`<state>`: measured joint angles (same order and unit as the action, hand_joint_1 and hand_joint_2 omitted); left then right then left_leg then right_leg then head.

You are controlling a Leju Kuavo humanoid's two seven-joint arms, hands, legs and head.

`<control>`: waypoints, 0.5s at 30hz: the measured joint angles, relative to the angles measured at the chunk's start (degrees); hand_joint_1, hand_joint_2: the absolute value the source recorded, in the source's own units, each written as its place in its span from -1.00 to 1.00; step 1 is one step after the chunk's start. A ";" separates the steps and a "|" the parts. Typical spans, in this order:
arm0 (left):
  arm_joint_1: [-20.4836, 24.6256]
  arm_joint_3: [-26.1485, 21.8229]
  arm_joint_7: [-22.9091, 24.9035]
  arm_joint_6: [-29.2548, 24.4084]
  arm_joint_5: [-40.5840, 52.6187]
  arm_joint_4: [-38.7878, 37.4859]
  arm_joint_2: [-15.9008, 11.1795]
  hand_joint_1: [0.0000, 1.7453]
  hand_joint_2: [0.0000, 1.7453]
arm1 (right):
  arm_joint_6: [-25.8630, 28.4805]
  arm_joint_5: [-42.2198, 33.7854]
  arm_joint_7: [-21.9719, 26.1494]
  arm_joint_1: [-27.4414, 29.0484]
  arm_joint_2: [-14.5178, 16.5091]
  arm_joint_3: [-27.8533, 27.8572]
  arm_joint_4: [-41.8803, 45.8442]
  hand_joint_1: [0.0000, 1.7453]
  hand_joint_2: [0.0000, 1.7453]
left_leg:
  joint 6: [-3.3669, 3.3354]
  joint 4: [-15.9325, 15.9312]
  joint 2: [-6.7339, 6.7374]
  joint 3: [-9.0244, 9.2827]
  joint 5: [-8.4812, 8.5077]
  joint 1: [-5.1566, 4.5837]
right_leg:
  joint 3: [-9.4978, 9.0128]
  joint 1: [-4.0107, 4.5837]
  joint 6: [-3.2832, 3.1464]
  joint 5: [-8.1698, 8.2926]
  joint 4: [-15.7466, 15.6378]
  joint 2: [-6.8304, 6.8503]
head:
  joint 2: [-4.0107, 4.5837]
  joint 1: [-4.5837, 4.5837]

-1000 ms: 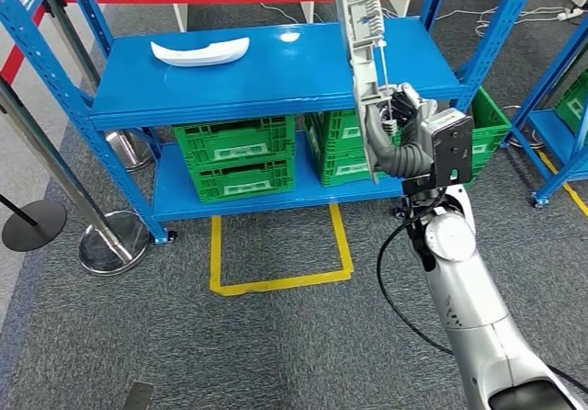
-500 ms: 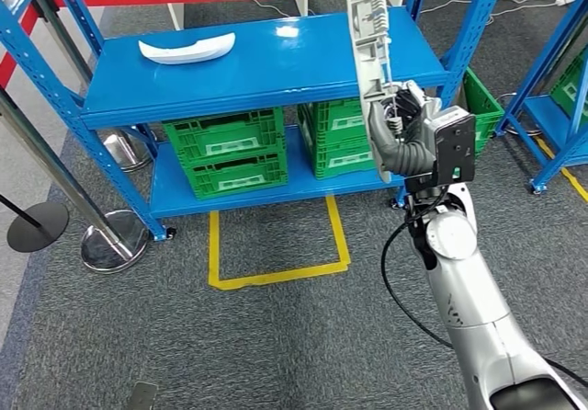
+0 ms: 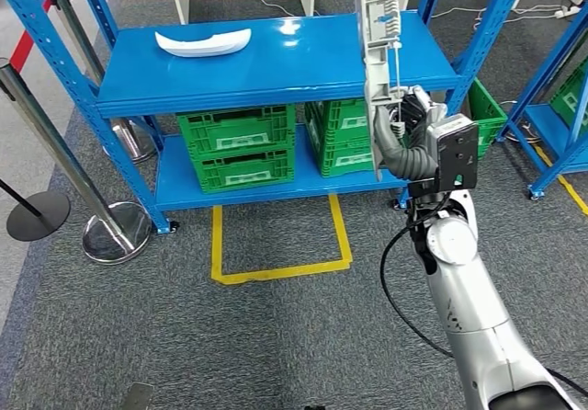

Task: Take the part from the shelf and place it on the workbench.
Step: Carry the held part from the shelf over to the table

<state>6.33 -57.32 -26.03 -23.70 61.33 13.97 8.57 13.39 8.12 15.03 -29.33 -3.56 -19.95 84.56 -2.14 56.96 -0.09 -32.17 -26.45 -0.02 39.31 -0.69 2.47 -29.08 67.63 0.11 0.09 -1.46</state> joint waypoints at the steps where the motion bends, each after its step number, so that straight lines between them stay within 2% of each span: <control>1: -0.01 -0.01 -0.03 -0.01 -0.01 0.00 -0.01 -1.00 1.00 | 0.02 0.04 0.01 -0.01 0.00 0.08 0.04 1.00 1.00 | 0.17 0.15 -0.02 -0.11 -0.09 -0.09 | -2.26 0.05 -0.14 1.46 -4.04 0.03 | 0.00 0.01; 2: 0.00 -0.01 -0.07 -0.03 -0.03 0.00 -0.02 -1.00 1.00 | 0.03 0.07 0.03 -0.03 0.02 0.12 0.09 1.00 1.00 | 0.38 0.44 -0.03 -0.35 -0.15 -0.21 | -3.96 0.09 -0.33 2.37 -7.32 0.02 | 0.00 0.03; 3: 0.00 -0.01 -0.09 -0.05 -0.04 0.00 -0.03 -1.00 1.00 | 0.05 0.10 0.04 0.05 0.07 0.14 0.13 1.00 1.00 | 0.61 0.69 -0.02 -0.63 -0.15 -0.32 | -4.87 0.14 -0.53 2.63 -9.11 0.00 | 0.00 0.08; 5: -0.05 -0.01 -0.14 -0.08 -0.04 0.00 -0.02 -1.00 1.00 | 0.18 0.12 0.05 0.31 0.18 0.21 0.14 1.00 1.00 | 1.00 1.03 -0.02 -1.08 -0.05 -0.45 | -4.94 0.17 -1.03 2.40 -9.68 -0.11 | 0.00 0.12; 7: -0.08 -0.01 -0.17 -0.09 -0.04 0.00 -0.11 -1.00 1.00 | 0.34 0.12 0.05 0.47 0.28 0.38 0.16 1.00 1.00 | 1.55 1.80 -0.03 -1.46 -0.84 -0.42 | -4.84 -0.05 -1.72 2.55 -9.74 -0.08 | 0.00 0.19; 9: -0.04 0.00 -0.21 -0.09 -0.04 0.00 -0.18 -1.00 1.00 | 0.40 0.12 0.07 0.45 0.38 0.47 0.22 1.00 1.00 | 2.27 6.34 -0.04 -3.32 -3.81 -0.22 | -4.85 -0.26 -2.30 2.72 -9.94 -0.02 | 0.00 0.46; 11: -0.07 0.01 -0.23 -0.09 -0.04 0.00 -0.14 -1.00 1.00 | 0.40 0.13 0.08 0.49 0.42 0.48 0.26 1.00 1.00 | 2.73 14.18 -0.02 -6.62 -7.44 0.01 | -4.75 -0.25 -2.45 2.74 -9.91 -0.02 | 0.00 0.62; 12: -0.13 0.01 -0.24 -0.08 -0.04 0.00 -0.13 -1.00 1.00 | 0.40 0.12 0.08 0.51 0.42 0.48 0.26 1.00 1.00 | 2.82 16.97 -0.02 -7.80 -8.22 0.07 | -4.72 -0.24 -2.46 2.75 -9.88 -0.03 | 0.00 0.62; 13: -0.18 0.01 -0.24 -0.08 -0.04 0.00 -0.12 -1.00 1.00 | 0.40 0.12 0.08 0.53 0.42 0.49 0.26 1.00 1.00 | 2.82 17.71 -0.02 -8.09 -7.85 0.10 | -4.71 -0.23 -2.46 2.75 -9.82 -0.06 | 0.00 0.63; 14: -0.20 0.01 -0.24 -0.09 -0.04 0.00 -0.13 -1.00 1.00 | 0.40 0.12 0.08 0.54 0.42 0.51 0.26 1.00 1.00 | 2.72 16.13 -0.03 -7.33 -6.40 0.11 | -4.72 -0.23 -2.46 2.75 -9.76 -0.10 | 0.00 0.63; 15: -0.19 0.01 -0.24 -0.10 -0.04 0.00 -0.15 -1.00 1.00 | 0.40 0.12 0.08 0.54 0.42 0.54 0.26 1.00 1.00 | 2.51 12.54 -0.03 -5.66 -4.21 0.10 | -4.75 -0.21 -2.44 2.74 -9.70 -0.14 | 0.00 0.63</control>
<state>6.14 -57.31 -26.27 -23.80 61.29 13.97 8.42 13.79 8.24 15.10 -28.79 -3.14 -19.40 84.83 0.37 69.50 -0.12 -37.84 -30.66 0.08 34.56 -0.91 0.03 -26.34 57.93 -0.03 0.09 -0.83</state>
